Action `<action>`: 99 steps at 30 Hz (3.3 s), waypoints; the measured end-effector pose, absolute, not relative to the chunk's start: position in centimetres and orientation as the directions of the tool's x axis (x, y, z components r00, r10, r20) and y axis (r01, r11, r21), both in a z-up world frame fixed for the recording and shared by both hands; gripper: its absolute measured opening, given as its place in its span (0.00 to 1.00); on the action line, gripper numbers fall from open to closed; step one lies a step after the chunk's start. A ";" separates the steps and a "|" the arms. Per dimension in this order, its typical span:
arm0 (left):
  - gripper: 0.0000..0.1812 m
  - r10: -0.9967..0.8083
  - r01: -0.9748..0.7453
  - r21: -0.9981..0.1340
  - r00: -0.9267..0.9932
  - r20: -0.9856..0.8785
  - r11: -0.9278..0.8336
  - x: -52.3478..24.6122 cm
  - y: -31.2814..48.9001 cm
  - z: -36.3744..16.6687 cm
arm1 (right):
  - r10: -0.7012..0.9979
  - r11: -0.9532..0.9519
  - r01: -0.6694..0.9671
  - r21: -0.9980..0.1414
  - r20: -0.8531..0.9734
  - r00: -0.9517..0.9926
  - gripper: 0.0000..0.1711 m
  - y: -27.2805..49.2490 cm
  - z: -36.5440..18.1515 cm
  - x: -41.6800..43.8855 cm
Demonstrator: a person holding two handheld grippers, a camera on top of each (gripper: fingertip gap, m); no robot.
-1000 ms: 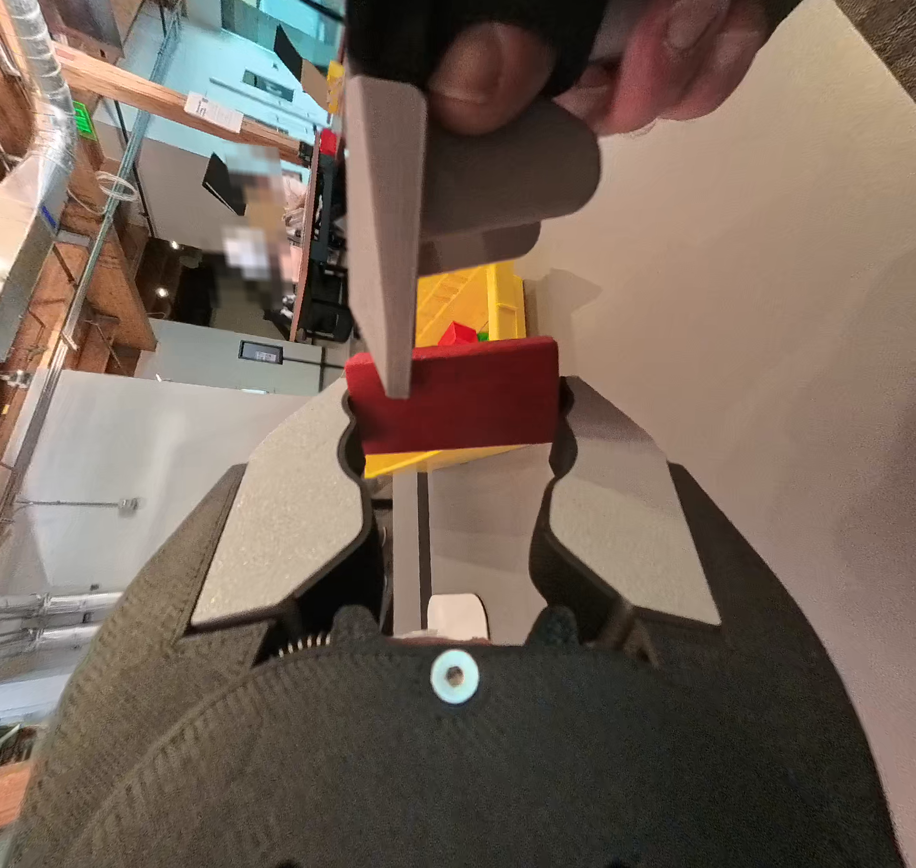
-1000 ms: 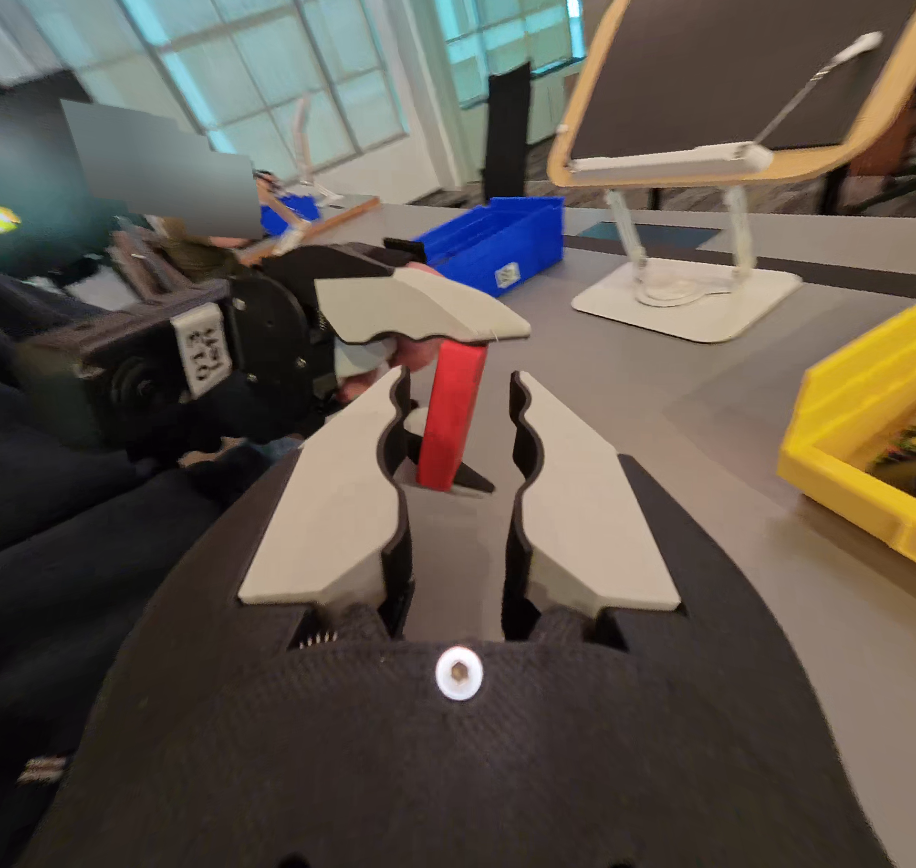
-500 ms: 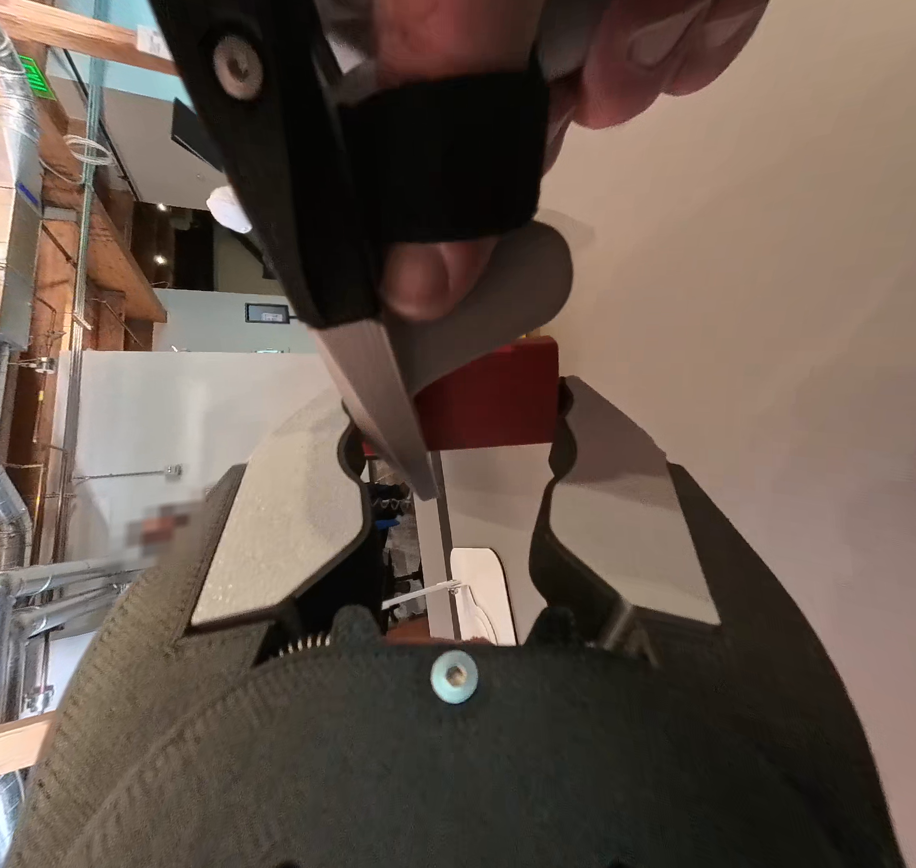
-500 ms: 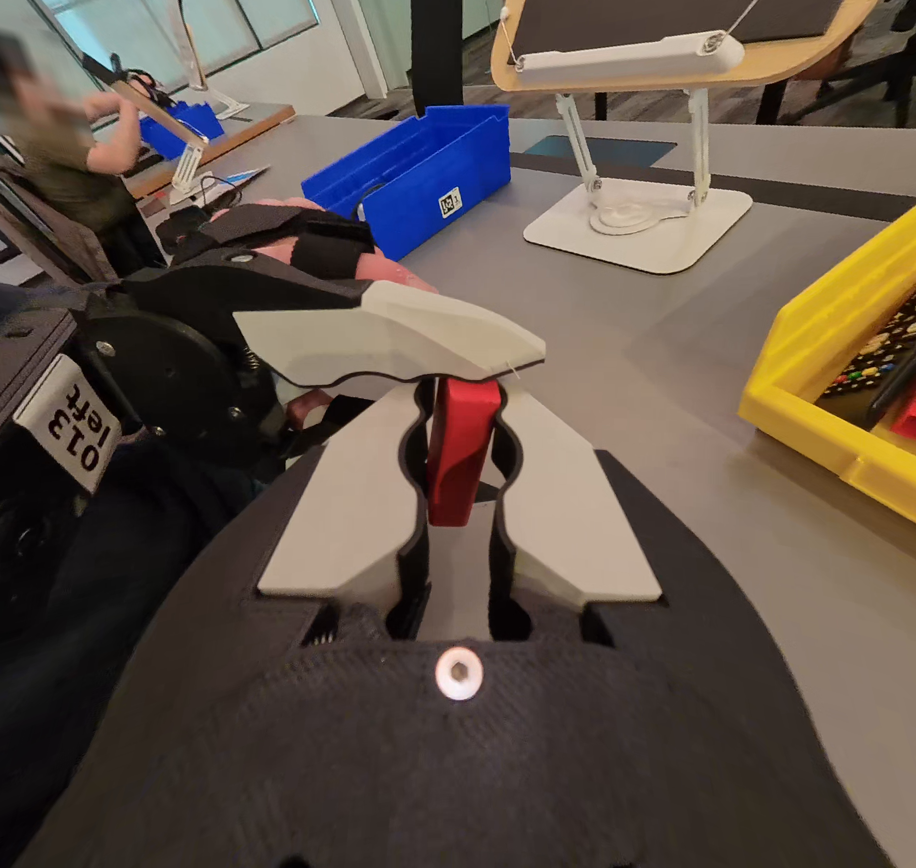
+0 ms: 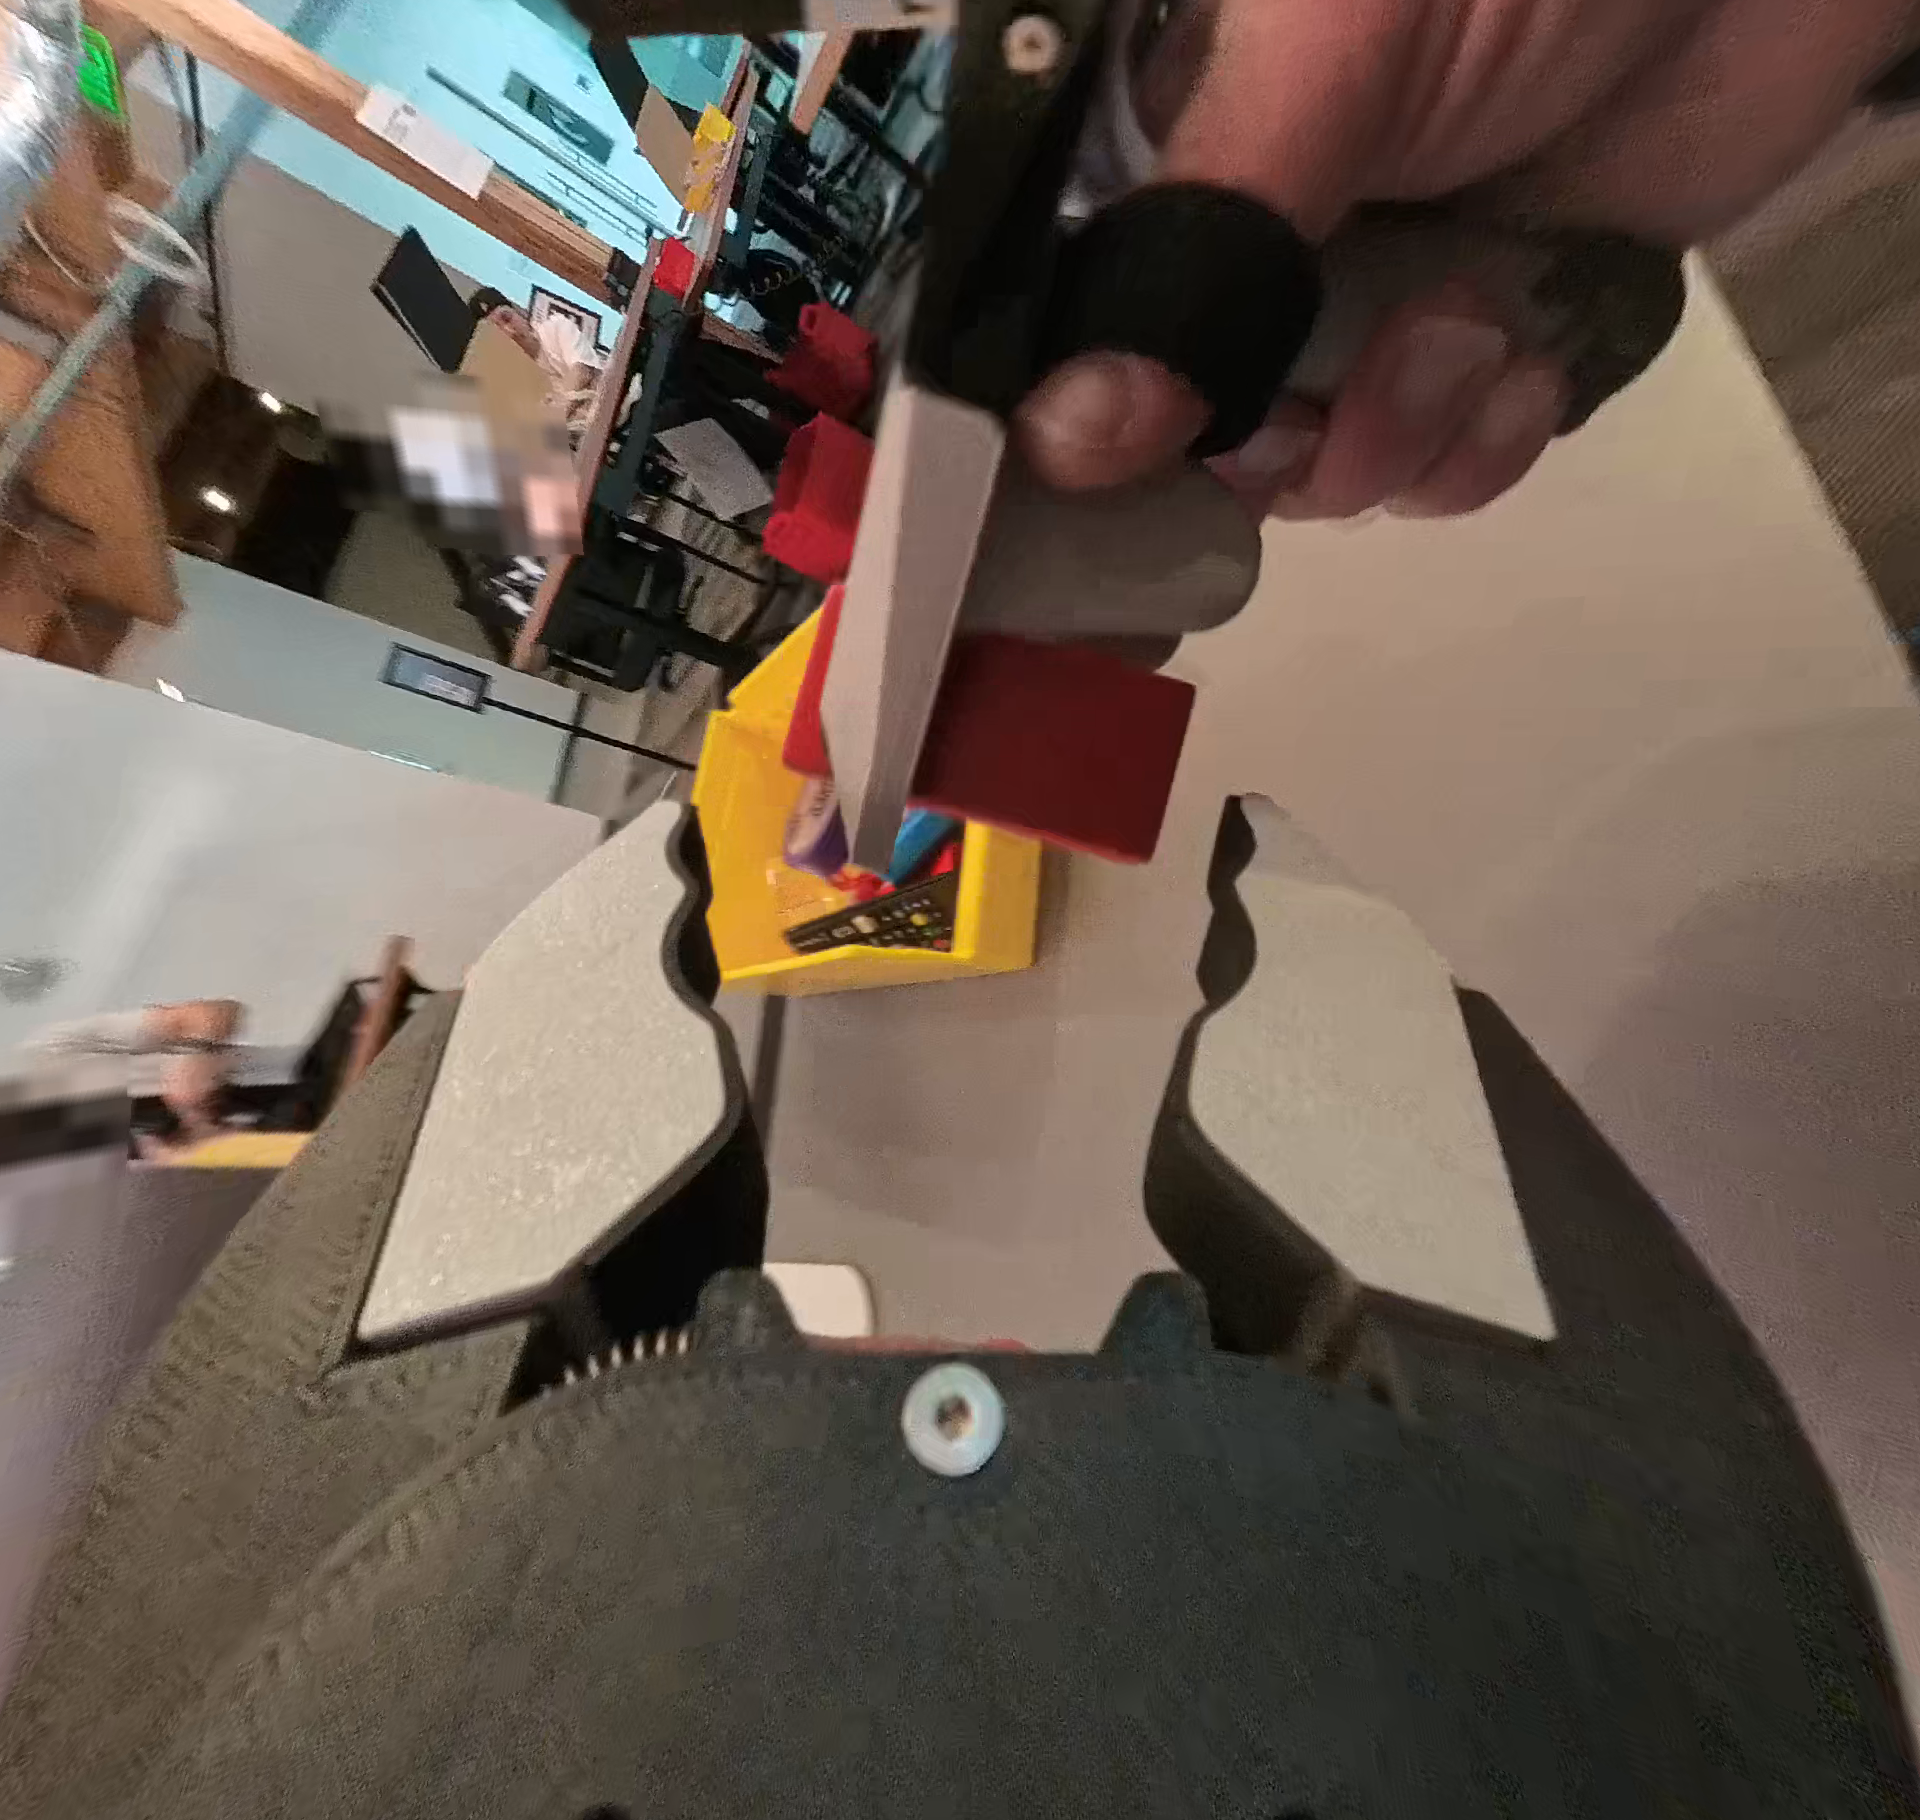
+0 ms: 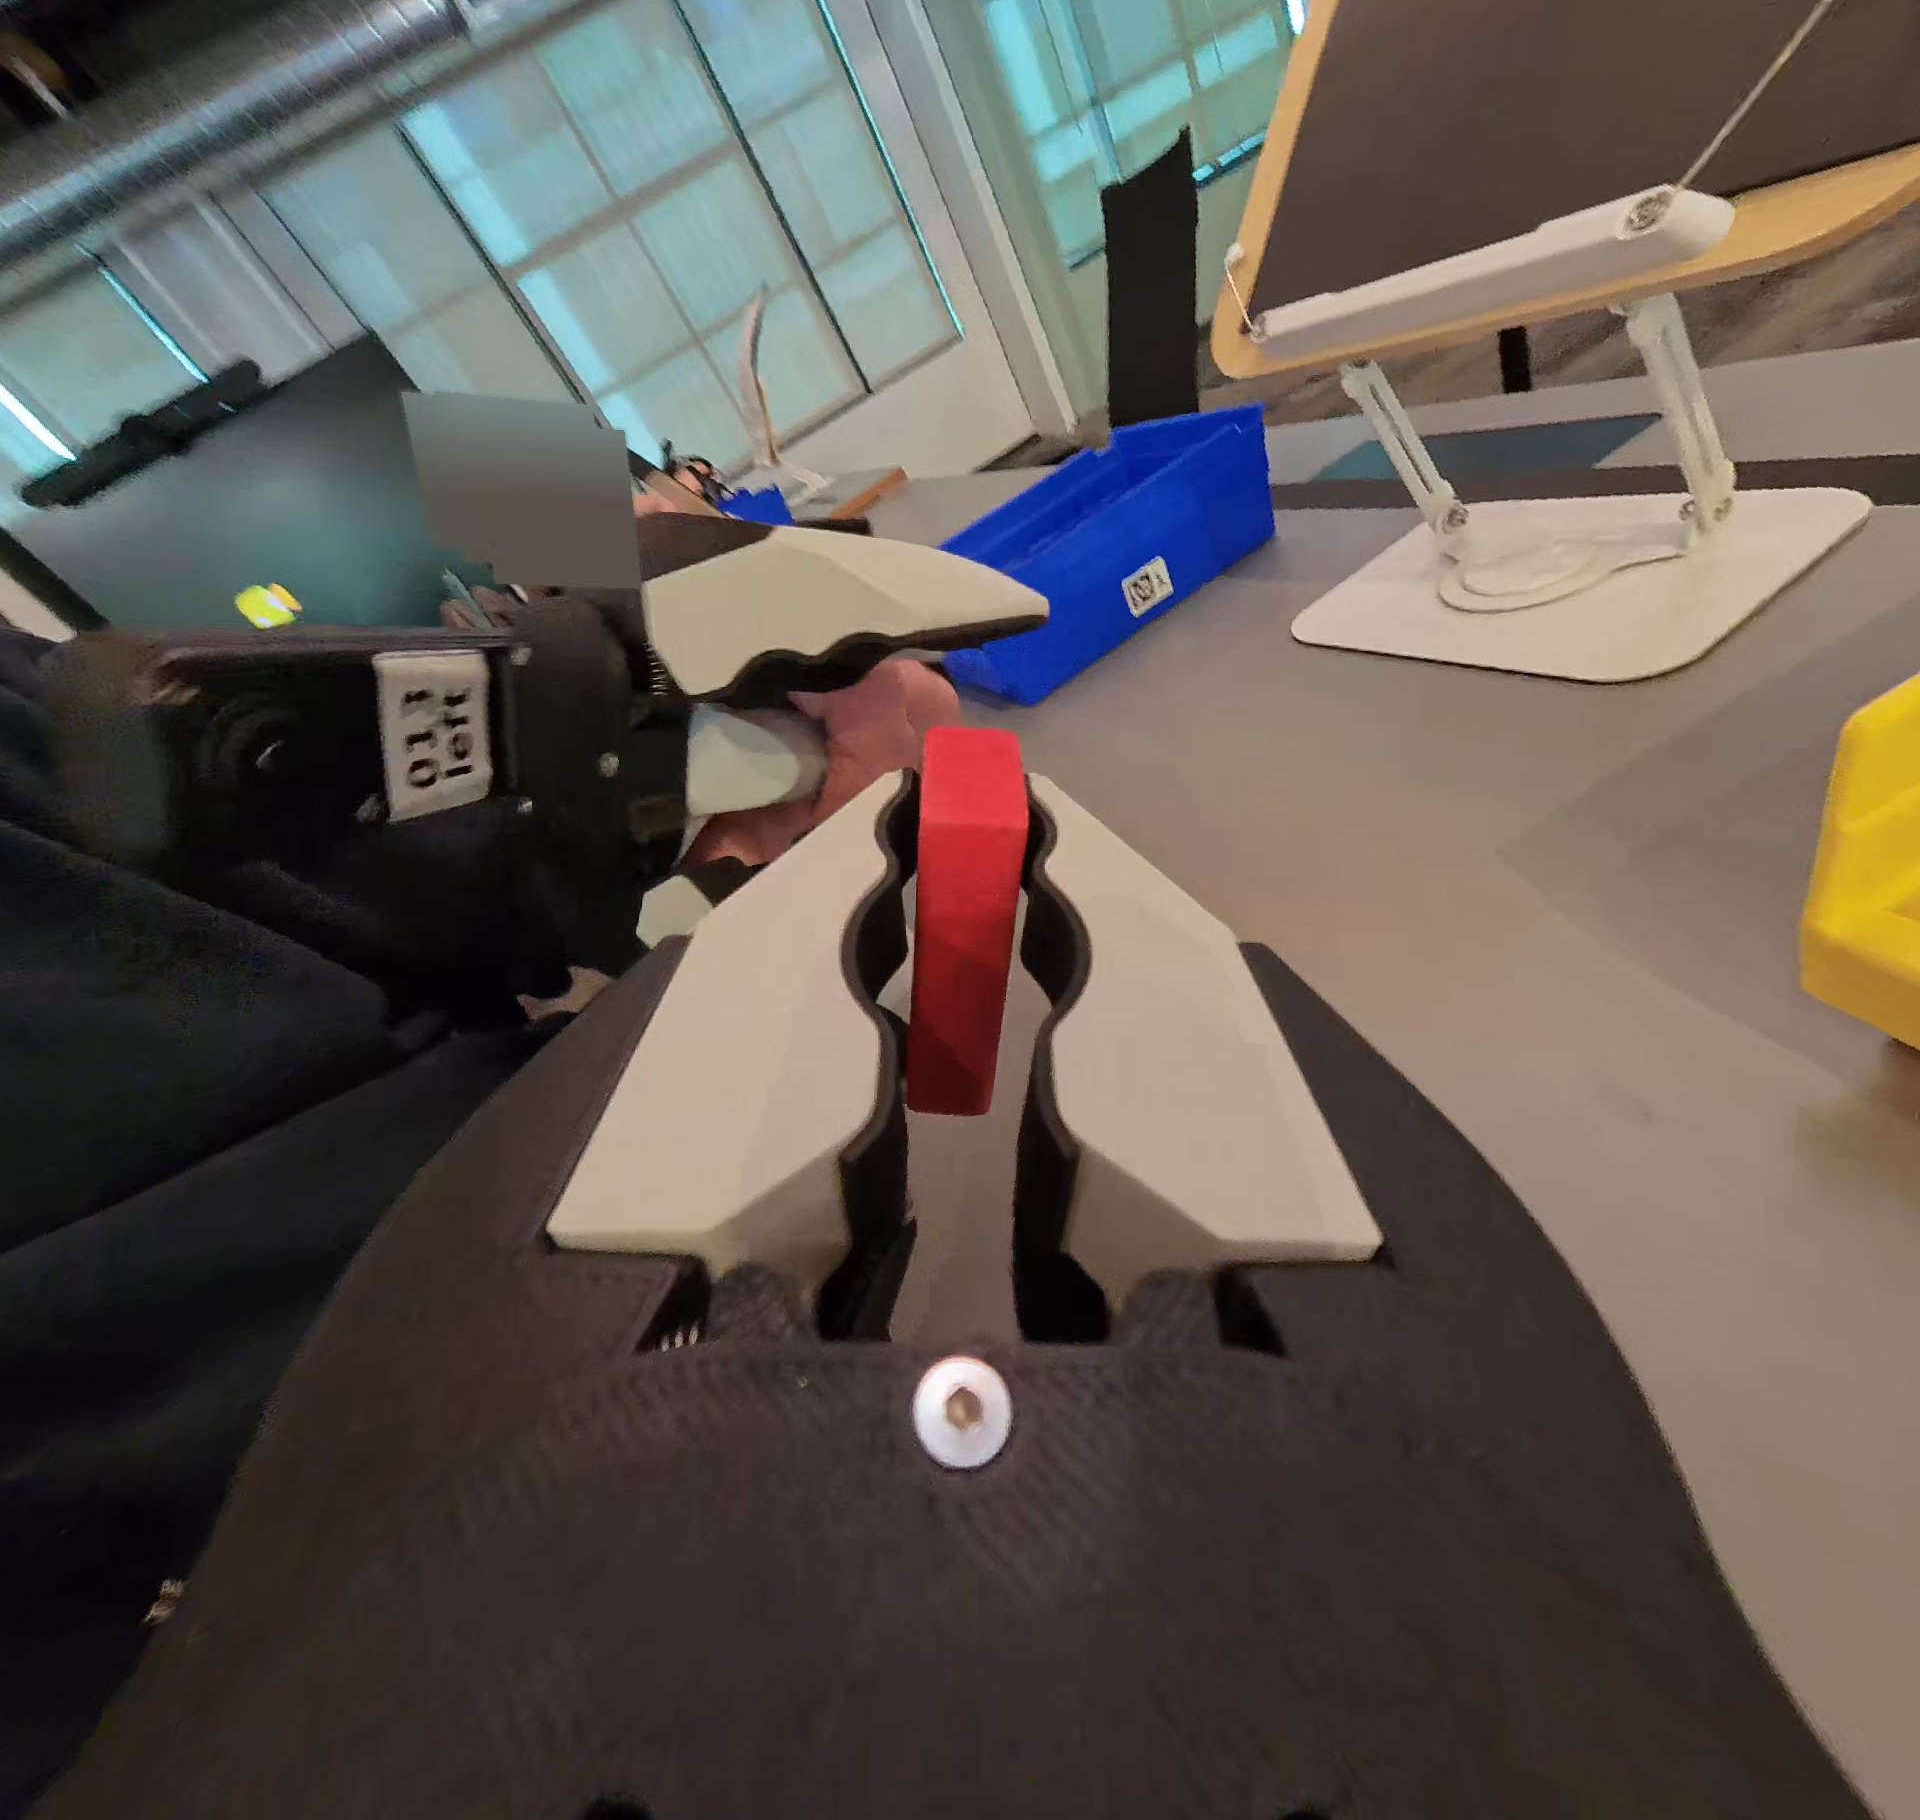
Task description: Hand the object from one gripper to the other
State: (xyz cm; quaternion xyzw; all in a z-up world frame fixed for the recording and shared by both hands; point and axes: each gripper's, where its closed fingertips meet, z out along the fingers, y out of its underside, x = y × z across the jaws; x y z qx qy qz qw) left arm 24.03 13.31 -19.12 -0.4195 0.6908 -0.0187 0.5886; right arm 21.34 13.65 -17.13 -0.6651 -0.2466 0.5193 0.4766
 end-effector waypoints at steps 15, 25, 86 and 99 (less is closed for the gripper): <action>0.37 -0.044 -0.422 -0.048 0.019 -0.999 0.905 22.5 10.5 -18.9 | 0.583 -0.757 -0.446 -0.476 -0.802 -0.133 0.08 14.2 -18.2 21.0; 0.10 0.170 -0.299 0.226 -0.203 -0.964 0.927 22.8 9.8 -22.5 | 0.498 -0.825 -0.405 -0.393 -0.845 -0.195 0.08 13.3 -19.7 19.6; 0.15 0.168 -0.320 0.253 -0.270 -0.948 0.913 21.8 12.8 -21.9 | 0.516 -0.834 -0.304 -0.460 -0.845 -0.138 0.07 10.6 -22.0 19.2; 0.09 -0.270 -0.465 -0.128 -0.253 -0.929 0.876 21.5 14.5 -22.6 | 0.730 -0.606 -0.355 -0.712 -0.675 0.109 0.26 11.8 -21.0 21.2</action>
